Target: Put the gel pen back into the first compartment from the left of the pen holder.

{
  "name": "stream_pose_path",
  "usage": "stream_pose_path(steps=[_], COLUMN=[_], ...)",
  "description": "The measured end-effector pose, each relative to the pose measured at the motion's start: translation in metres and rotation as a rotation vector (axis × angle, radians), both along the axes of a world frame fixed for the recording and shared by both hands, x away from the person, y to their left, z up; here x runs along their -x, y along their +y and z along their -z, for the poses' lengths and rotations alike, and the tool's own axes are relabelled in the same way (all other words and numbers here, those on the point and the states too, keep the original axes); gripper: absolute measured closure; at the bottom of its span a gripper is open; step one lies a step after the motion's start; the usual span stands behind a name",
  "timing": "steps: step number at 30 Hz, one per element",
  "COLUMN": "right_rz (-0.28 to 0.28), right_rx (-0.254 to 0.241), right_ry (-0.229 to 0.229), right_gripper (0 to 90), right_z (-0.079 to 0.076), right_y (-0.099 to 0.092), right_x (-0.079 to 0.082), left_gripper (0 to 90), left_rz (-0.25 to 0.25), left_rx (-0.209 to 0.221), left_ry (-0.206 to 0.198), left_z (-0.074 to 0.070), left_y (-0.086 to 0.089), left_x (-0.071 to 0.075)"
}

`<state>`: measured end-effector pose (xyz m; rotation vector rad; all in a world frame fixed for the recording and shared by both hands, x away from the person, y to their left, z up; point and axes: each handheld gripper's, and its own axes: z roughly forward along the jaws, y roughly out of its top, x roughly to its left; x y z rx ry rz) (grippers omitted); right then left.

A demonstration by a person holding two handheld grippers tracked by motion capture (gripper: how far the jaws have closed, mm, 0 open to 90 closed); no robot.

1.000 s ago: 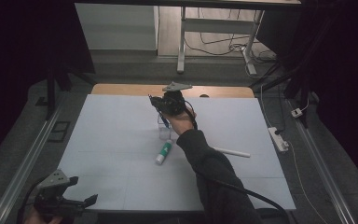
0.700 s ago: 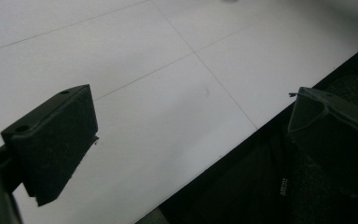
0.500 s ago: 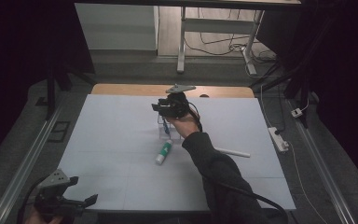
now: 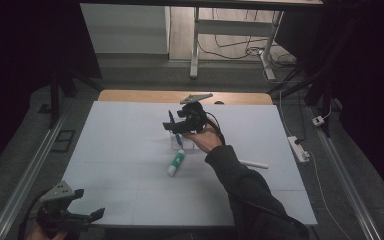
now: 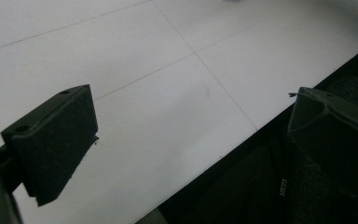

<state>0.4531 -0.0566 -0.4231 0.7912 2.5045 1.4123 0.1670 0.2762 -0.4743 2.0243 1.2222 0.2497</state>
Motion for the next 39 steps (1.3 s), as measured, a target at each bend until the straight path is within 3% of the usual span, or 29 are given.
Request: stream_pose_path(steps=[13,26,33,39], right_rz=[-0.019,-0.041,0.001,0.023], right_rx=[0.072,0.148,0.19,0.196], right_ry=[0.051,0.044,0.037,0.05], right_gripper=[8.6,0.0,0.0,0.0], right_z=[0.004,0.008,0.017,0.021], right_y=[-0.023,-0.051,-0.076,-0.094], right_x=[0.02,0.043,0.053,0.059], left_gripper=[1.9,1.9,1.8,1.8], left_rz=[-0.002,0.001,0.002,0.002], left_rx=[0.003,0.003,0.002,0.001], left_ry=[0.001,-0.003,-0.004,-0.004], left_z=[0.0,0.0,0.0,-0.001], left_y=[0.0,0.0,0.0,0.0], left_x=[0.0,0.0,0.0,0.0])
